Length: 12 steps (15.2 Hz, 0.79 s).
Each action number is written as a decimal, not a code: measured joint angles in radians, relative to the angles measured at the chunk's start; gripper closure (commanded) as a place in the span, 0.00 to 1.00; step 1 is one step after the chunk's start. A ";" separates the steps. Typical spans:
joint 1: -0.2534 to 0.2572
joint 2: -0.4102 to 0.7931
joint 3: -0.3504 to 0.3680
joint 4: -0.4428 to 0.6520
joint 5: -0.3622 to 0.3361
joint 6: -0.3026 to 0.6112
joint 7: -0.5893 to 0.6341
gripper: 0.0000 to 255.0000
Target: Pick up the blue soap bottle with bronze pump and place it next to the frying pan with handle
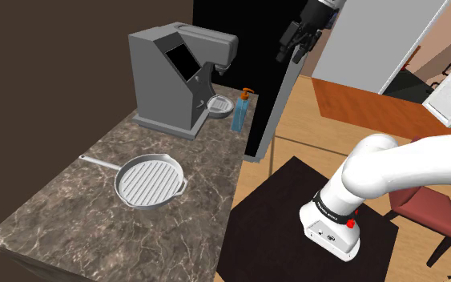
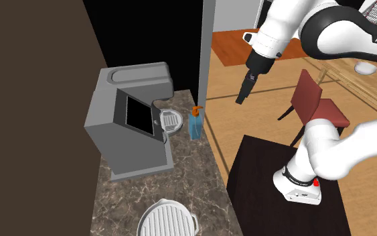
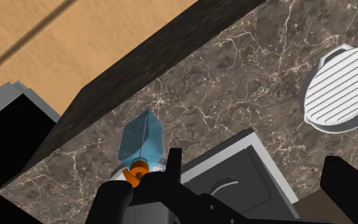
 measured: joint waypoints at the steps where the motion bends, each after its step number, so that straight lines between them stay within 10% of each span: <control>1: 0.000 0.000 0.000 0.000 0.000 0.000 0.000 0.00; 12: -0.013 0.273 -0.053 -0.010 -0.060 0.243 -0.098 0.00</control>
